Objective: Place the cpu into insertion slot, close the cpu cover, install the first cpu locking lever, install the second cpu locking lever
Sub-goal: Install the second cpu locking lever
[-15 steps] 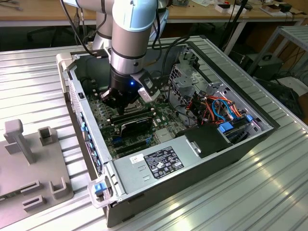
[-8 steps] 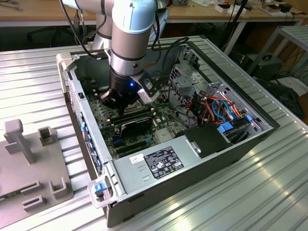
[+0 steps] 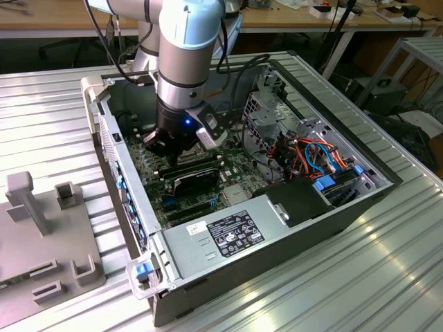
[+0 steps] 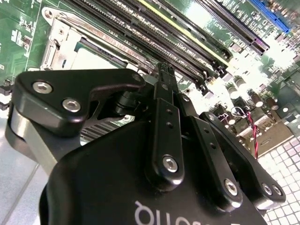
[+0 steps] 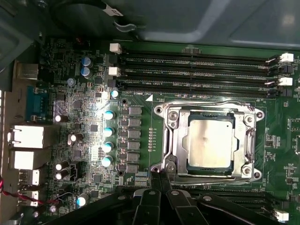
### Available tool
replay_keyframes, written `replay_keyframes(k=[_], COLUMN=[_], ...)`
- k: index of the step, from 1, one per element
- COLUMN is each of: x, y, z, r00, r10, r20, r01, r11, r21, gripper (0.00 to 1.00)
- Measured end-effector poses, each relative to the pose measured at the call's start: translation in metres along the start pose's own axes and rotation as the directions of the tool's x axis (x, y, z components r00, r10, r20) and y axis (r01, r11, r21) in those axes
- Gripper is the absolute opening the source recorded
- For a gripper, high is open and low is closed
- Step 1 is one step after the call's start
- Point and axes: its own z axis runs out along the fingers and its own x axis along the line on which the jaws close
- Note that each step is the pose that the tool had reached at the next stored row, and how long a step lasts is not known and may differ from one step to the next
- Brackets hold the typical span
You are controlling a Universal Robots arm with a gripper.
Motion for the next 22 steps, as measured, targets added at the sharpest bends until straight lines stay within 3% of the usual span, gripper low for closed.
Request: replay_keyframes(k=[19, 22], x=[0.0002, 0.0002], y=[0.0021, 0.0022], z=[0.0044, 0.0054], r00=[1.0000, 1.0000], r10=[0.000, 0.000], r20=[0.0003, 0.0004], r01=[0.000, 0.000], r11=[1.0000, 1.0000], r21=[-0.0043, -0.0080], gripper=[0.11, 0.11])
